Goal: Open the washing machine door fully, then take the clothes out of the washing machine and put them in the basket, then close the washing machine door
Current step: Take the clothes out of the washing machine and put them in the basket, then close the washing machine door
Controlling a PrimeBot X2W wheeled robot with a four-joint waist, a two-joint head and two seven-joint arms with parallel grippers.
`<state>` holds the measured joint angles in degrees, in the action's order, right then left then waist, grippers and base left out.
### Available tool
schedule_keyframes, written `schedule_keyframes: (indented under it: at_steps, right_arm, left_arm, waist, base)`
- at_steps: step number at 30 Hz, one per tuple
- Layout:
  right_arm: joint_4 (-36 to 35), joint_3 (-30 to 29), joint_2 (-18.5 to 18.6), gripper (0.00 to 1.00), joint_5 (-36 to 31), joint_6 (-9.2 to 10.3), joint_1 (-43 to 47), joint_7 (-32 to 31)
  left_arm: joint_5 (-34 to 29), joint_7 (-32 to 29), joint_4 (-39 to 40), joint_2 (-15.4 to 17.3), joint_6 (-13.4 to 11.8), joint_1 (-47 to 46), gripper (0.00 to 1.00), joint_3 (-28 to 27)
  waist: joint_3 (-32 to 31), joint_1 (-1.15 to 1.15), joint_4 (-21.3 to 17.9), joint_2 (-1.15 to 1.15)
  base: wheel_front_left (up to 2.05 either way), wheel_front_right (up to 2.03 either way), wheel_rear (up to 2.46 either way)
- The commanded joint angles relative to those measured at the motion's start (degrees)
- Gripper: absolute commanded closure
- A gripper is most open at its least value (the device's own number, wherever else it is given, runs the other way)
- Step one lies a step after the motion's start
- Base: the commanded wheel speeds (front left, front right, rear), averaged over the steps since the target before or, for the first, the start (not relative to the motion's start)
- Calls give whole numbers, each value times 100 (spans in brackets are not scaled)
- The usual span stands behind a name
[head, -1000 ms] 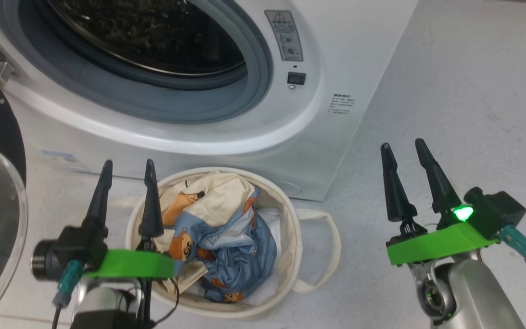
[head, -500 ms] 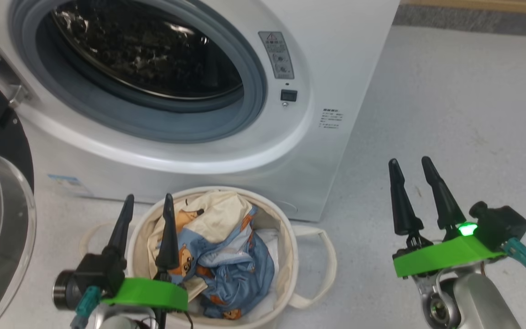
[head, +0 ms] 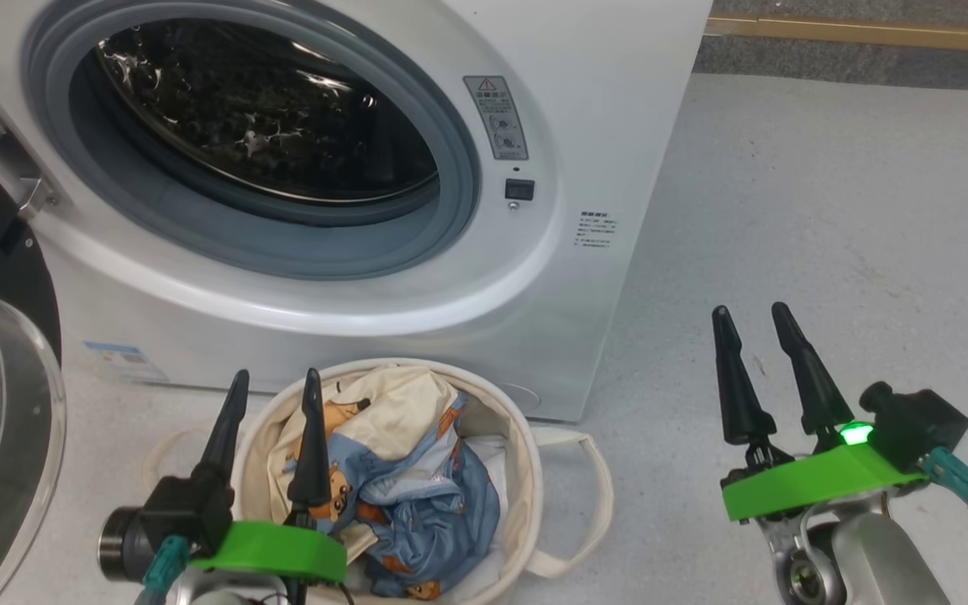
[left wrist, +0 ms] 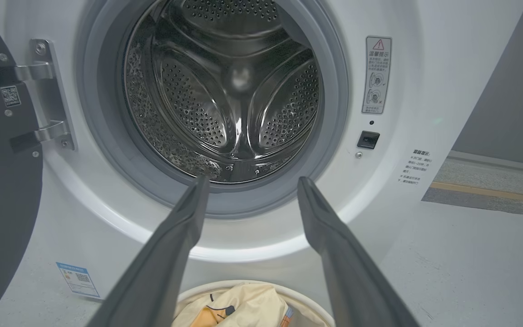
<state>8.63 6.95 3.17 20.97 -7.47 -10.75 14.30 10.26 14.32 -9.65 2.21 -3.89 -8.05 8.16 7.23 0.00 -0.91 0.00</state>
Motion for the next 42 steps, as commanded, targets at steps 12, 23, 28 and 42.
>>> schedule_keyframes:
  at_steps: [12,23,28,42]
  right_arm:
    - [-128,186,-29,0,51,-2,-58,70]
    - [-116,227,-29,0,51,-2,-22,70]
    - [-105,254,-29,0,45,-2,-4,70]
    - [-88,298,-29,0,46,-2,15,70]
  left_arm:
    - [-257,68,116,67,59,-105,0,-154]
    - [-274,68,77,67,81,-67,0,-132]
    - [-258,68,74,67,83,-49,0,-116]
    - [-154,68,55,66,91,-16,0,-99]
  waist:
    - [44,0,-37,0]
    - [-29,0,-39,0]
    - [-55,0,-36,0]
    - [-68,0,-26,0]
  base:
    - [0,0,0]
    - [0,0,0]
    - [0,0,0]
    - [0,0,0]
